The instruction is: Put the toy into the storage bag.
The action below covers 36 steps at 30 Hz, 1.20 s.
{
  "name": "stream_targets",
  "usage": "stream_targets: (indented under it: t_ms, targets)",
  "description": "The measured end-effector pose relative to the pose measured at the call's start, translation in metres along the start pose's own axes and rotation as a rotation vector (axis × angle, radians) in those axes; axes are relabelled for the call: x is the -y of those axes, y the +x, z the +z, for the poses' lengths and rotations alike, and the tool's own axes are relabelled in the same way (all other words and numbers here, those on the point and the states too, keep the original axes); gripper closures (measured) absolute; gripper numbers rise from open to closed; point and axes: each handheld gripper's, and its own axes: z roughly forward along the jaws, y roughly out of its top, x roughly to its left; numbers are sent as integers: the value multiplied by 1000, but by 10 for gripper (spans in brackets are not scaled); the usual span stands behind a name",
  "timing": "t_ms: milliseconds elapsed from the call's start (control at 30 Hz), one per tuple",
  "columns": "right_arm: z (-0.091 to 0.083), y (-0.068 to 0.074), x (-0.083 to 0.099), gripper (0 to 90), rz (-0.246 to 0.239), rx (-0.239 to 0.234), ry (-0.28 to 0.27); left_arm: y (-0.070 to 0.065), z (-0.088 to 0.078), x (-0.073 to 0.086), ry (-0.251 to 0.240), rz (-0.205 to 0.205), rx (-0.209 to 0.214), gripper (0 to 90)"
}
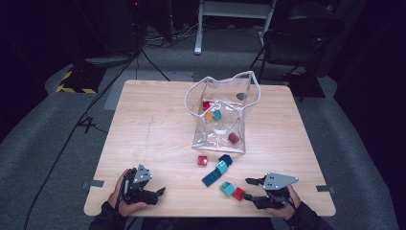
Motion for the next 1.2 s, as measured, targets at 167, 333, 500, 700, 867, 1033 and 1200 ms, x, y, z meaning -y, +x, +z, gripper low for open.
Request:
stream_targets:
  t_ms: [167, 333, 500, 700, 867, 1033, 1200]
  targets:
    - [5, 4, 2, 435, -5, -19, 5, 0, 0, 0, 0, 0, 0, 91]
    - [11, 7, 4, 432, -16, -30, 17, 0, 0, 0, 1, 0, 0, 91]
    - [17, 10, 5, 430, -33, -15, 48, 0, 0, 0, 0, 0, 0, 91]
    - [20, 10, 5, 496, -34, -14, 61, 0, 0, 0, 1, -1, 2, 92]
    - [19, 9, 6, 584, -27, 2, 62, 0, 0, 0, 1, -3, 0, 91]
    - [18, 6, 6, 589, -17, 5, 61, 0, 0, 0, 1, -3, 0, 91]
    - [16, 5, 6, 589, -16, 7, 63, 0, 0, 0, 1, -3, 0, 91]
